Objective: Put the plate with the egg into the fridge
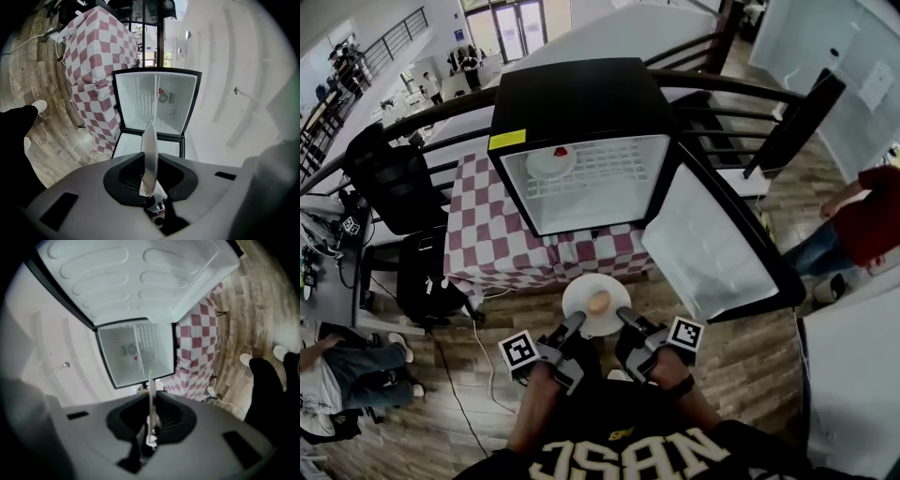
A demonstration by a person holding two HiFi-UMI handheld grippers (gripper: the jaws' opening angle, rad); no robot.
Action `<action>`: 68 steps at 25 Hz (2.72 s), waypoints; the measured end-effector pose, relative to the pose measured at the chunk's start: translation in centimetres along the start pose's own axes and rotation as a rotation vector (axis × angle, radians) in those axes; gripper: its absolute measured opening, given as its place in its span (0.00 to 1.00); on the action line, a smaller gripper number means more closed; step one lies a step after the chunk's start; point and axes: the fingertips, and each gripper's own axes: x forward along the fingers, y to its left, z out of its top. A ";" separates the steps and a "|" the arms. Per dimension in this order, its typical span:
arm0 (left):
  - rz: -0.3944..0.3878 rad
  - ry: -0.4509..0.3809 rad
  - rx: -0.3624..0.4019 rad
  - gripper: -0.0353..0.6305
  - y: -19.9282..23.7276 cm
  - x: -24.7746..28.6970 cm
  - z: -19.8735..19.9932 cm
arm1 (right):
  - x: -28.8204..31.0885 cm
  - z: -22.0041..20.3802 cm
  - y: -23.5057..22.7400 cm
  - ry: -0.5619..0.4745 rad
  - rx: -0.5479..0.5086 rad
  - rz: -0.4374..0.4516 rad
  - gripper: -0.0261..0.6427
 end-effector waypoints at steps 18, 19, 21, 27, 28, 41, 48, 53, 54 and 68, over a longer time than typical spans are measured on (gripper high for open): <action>-0.064 0.145 0.148 0.14 -7.2 9.1 12.2 | 12.6 6.2 8.0 -0.200 -0.087 0.087 0.08; -0.072 0.153 0.147 0.14 -7.5 9.5 12.7 | 13.0 6.4 8.5 -0.210 -0.112 0.094 0.09; -0.096 0.175 0.144 0.14 -8.2 10.3 13.6 | 13.7 6.7 9.6 -0.226 -0.169 0.114 0.09; -0.126 0.257 0.130 0.14 -9.3 12.4 14.2 | 13.5 7.7 11.9 -0.300 -0.358 0.144 0.09; -0.124 0.270 0.122 0.13 -9.2 12.9 14.2 | 13.4 7.9 12.0 -0.313 -0.375 0.145 0.09; -0.096 0.256 0.167 0.13 -7.9 17.8 13.7 | 13.3 12.9 11.0 -0.401 -0.406 0.090 0.09; -0.074 0.223 0.154 0.13 -7.4 20.7 14.0 | 13.7 15.7 10.9 -0.413 -0.405 0.076 0.09; -0.054 0.180 0.116 0.13 -6.7 22.2 14.8 | 14.7 17.3 10.6 -0.406 -0.405 0.036 0.09; -0.047 0.166 0.109 0.13 -6.5 22.4 15.1 | 15.0 17.5 10.5 -0.404 -0.403 0.028 0.09; 0.035 0.099 0.084 0.12 -4.5 25.5 17.5 | 18.2 20.4 11.0 -0.384 -0.398 0.038 0.09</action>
